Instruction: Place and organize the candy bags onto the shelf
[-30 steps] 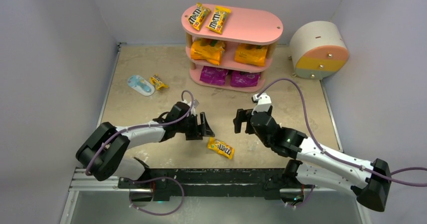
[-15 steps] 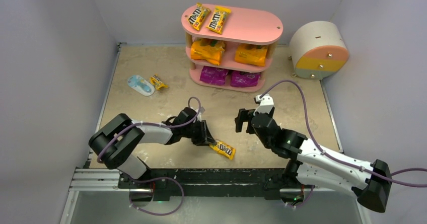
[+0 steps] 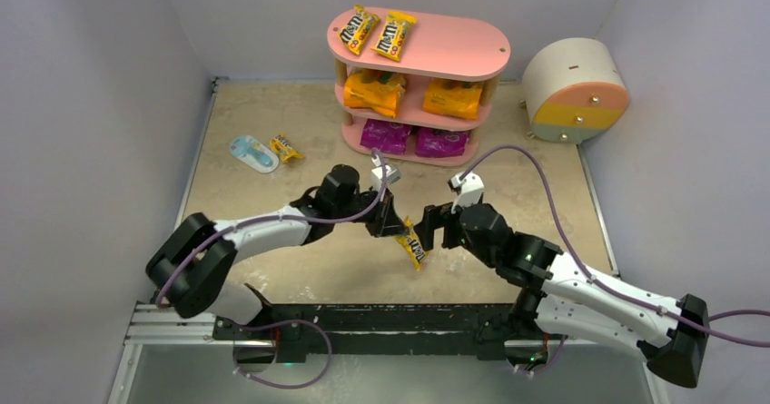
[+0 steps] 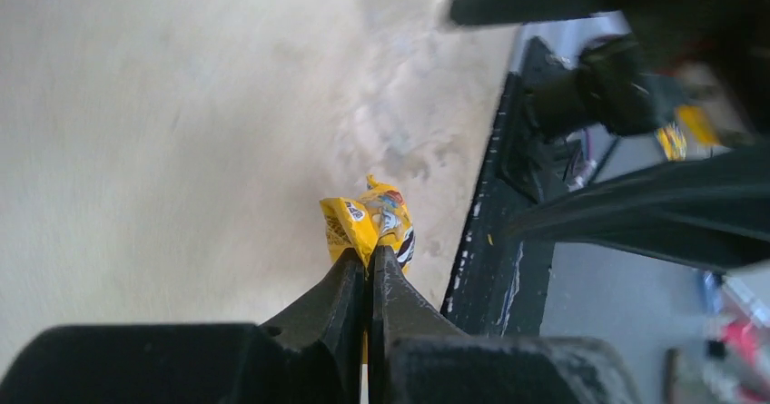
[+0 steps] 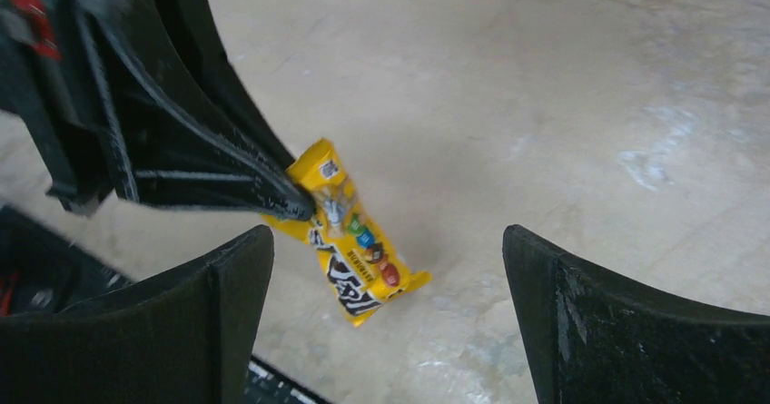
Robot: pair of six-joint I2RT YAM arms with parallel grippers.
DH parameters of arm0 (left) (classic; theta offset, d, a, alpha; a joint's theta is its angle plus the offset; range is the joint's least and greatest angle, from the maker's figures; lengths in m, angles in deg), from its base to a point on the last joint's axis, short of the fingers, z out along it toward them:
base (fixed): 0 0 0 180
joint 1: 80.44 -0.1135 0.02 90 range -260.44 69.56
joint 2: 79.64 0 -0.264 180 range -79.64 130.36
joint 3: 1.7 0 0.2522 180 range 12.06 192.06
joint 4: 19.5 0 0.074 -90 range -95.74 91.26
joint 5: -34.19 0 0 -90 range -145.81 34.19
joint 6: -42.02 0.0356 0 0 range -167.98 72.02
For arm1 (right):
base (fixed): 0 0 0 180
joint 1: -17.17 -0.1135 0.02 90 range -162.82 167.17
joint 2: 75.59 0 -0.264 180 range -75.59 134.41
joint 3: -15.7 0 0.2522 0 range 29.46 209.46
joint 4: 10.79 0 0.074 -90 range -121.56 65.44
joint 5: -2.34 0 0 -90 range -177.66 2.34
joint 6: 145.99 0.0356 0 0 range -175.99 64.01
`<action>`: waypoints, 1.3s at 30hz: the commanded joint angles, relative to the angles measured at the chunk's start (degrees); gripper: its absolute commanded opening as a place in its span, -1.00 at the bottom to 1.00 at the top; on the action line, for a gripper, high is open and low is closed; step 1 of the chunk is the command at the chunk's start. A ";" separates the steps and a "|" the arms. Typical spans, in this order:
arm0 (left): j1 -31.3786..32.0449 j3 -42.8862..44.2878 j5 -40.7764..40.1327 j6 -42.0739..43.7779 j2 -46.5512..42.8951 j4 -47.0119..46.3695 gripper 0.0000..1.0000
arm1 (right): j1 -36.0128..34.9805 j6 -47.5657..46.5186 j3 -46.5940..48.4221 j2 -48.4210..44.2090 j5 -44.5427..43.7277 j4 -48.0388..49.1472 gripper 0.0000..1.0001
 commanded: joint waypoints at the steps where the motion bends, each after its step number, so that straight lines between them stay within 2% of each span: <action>1: 0.22 1.68 13.51 20.02 -9.31 -7.57 -1.00 | -0.04 -7.59 1.85 -3.16 18.73 1.89 0.92; 3: 0.26 0.74 19.54 23.04 -11.25 -10.48 -1.00 | 0.04 -9.10 0.79 -3.80 24.74 4.38 0.90; 6: 0.20 0.49 24.91 24.90 -13.24 -12.06 -1.00 | 0.00 -11.11 1.19 -3.84 29.26 4.89 0.88; 10: 0.21 1.10 27.76 27.66 -15.35 -8.82 -1.00 | -0.02 -11.54 0.45 -3.76 30.39 5.69 0.82; 13: 0.23 -0.49 28.85 27.70 -18.68 -10.38 -1.00 | -0.09 -12.01 0.67 -3.39 33.38 4.96 0.73; 16: 0.20 -1.75 25.53 30.85 -22.40 -8.90 -1.00 | -0.02 -12.39 0.58 -4.05 36.87 5.78 0.47; 20: 0.27 -1.73 24.54 31.16 -23.99 -7.34 -1.00 | -0.04 -12.29 0.64 -4.20 39.62 6.93 -0.26; 21: 0.17 -1.67 24.03 31.20 -24.17 -7.00 -1.00 | 0.07 -12.49 0.84 -4.03 40.01 6.81 -0.39; 24: 0.17 -1.82 21.01 31.21 -24.74 -5.75 -1.00 | -0.09 -13.08 2.13 -3.66 40.99 6.01 -0.55; 28: 0.19 -2.13 16.67 30.94 -25.81 -3.19 -1.00 | 0.00 -13.37 3.75 -3.76 38.88 2.81 -0.56; 33: 0.18 -2.81 10.14 25.84 -28.21 -2.03 -1.00 | -0.04 -13.86 4.17 -4.68 36.96 -0.34 -0.20; 39: 0.20 -4.09 6.67 18.87 -30.47 -4.86 -1.00 | -0.04 -14.40 1.52 -5.89 40.50 4.73 -0.13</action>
